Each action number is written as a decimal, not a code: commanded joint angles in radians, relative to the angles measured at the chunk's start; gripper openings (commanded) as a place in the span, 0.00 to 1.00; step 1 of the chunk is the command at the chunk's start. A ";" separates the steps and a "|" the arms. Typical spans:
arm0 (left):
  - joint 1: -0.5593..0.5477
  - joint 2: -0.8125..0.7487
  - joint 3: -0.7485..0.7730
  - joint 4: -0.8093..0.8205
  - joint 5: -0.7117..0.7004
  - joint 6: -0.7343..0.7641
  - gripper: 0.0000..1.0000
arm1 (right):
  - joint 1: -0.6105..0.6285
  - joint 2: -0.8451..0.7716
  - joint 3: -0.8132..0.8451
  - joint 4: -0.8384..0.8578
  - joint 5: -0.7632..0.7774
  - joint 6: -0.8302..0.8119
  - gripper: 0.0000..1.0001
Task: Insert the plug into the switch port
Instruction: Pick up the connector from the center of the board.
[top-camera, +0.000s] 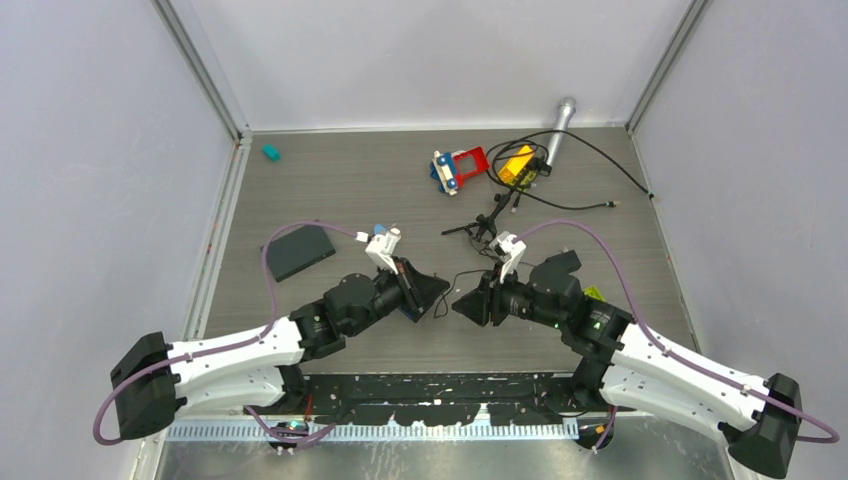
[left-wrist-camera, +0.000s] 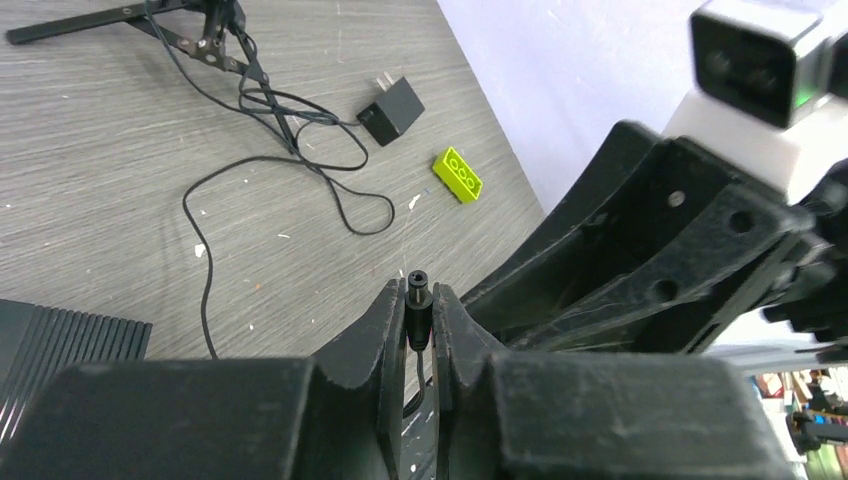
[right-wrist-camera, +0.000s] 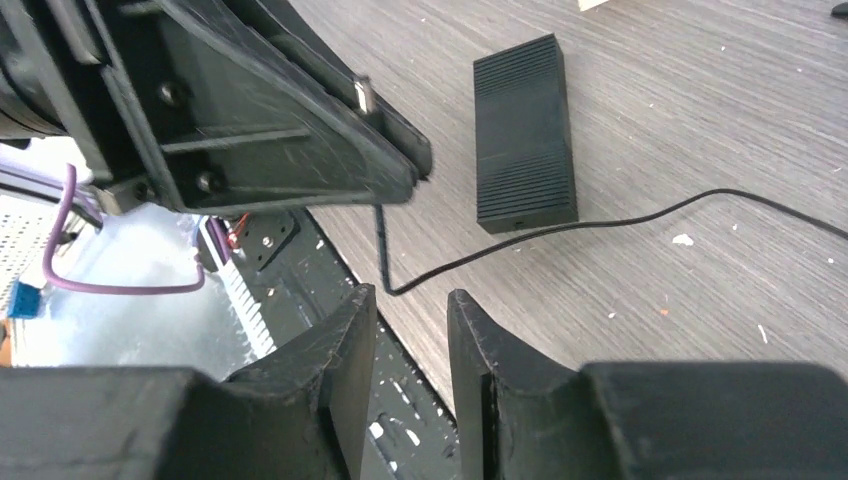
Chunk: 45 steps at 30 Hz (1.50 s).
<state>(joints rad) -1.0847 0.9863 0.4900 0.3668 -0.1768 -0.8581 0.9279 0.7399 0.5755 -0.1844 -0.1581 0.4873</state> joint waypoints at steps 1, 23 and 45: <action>-0.004 -0.059 0.012 -0.020 -0.107 -0.056 0.00 | 0.005 -0.046 -0.113 0.281 0.056 -0.033 0.39; -0.026 -0.131 -0.018 -0.052 -0.223 -0.159 0.00 | 0.041 0.210 -0.120 0.754 0.045 -0.085 0.42; -0.027 -0.175 -0.018 -0.106 -0.253 -0.117 0.00 | 0.043 0.113 -0.027 0.448 -0.008 -0.059 0.58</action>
<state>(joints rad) -1.1069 0.8139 0.4683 0.2459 -0.4011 -0.9928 0.9630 0.7494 0.4854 0.2676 -0.0338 0.3798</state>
